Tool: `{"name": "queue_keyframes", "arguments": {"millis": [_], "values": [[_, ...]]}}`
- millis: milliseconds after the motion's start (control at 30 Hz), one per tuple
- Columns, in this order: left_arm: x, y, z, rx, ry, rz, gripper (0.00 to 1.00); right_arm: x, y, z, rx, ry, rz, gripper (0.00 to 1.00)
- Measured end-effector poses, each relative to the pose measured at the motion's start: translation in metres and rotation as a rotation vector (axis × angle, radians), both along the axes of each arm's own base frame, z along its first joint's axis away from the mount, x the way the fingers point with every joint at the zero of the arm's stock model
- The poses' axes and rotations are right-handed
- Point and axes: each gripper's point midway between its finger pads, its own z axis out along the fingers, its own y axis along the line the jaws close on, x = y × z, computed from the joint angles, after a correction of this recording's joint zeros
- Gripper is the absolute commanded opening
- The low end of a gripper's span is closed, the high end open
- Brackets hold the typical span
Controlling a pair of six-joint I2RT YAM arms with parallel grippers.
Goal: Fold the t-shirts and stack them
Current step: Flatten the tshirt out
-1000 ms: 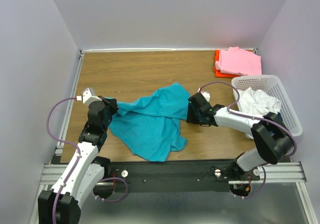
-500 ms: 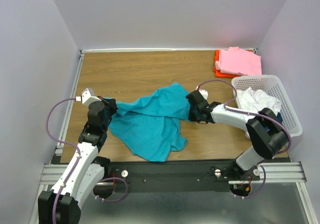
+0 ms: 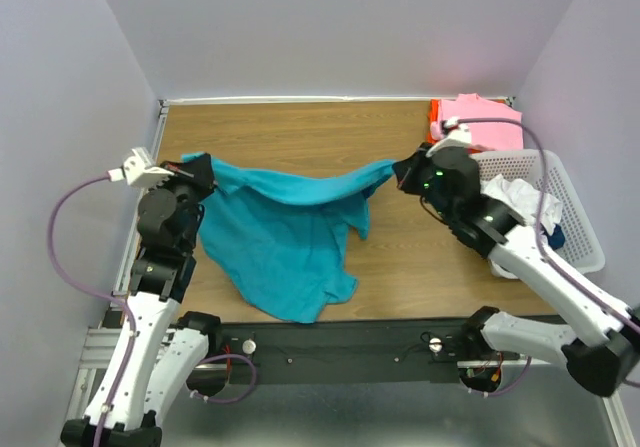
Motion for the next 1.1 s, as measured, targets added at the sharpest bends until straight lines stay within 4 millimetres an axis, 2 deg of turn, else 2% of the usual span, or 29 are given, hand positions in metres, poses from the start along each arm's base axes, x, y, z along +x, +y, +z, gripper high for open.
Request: {"name": "queue_keyframes", "arguments": {"millis": [67, 100, 133, 167, 200, 333, 367, 467, 633, 800, 967, 1100], "values": [[-0.009, 0.002, 0.045, -0.004, -0.099, 0.000, 0.00, -0.007, -0.008, 0.051, 0.056, -0.115, 0.001, 0.01], [-0.019, 0.004, 0.075, -0.009, -0.167, 0.002, 0.00, -0.014, -0.015, 0.083, 0.091, -0.185, 0.003, 0.01], [-0.030, 0.006, 0.100, -0.010, -0.227, 0.002, 0.00, -0.021, -0.020, 0.105, 0.118, -0.235, 0.004, 0.01], [-0.036, 0.007, 0.113, -0.009, -0.257, 0.000, 0.00, -0.030, -0.026, 0.129, 0.143, -0.287, 0.009, 0.01], [-0.048, 0.009, 0.135, -0.009, -0.310, -0.004, 0.00, -0.038, -0.032, 0.152, 0.167, -0.338, 0.017, 0.01], [-0.101, 0.010, 0.211, -0.001, -0.509, -0.047, 0.00, -0.071, -0.046, 0.216, 0.237, -0.483, 0.072, 0.01], [-0.119, 0.010, 0.231, 0.000, -0.571, -0.062, 0.00, -0.083, -0.049, 0.236, 0.260, -0.528, 0.102, 0.01], [-0.157, 0.008, 0.264, 0.010, -0.684, -0.102, 0.00, -0.111, -0.054, 0.272, 0.304, -0.614, 0.175, 0.01], [-0.216, 0.004, 0.302, 0.037, -0.836, -0.168, 0.00, -0.148, -0.057, 0.301, 0.340, -0.699, 0.289, 0.01], [-0.263, 0.000, 0.326, 0.087, -0.963, -0.201, 0.00, -0.181, -0.060, 0.322, 0.362, -0.767, 0.390, 0.01], [-0.275, -0.006, 0.332, 0.149, -1.000, -0.184, 0.00, -0.185, -0.061, 0.322, 0.352, -0.775, 0.401, 0.01], [-0.258, -0.009, 0.330, 0.176, -0.977, -0.167, 0.00, -0.171, -0.064, 0.313, 0.315, -0.752, 0.345, 0.01]]}}
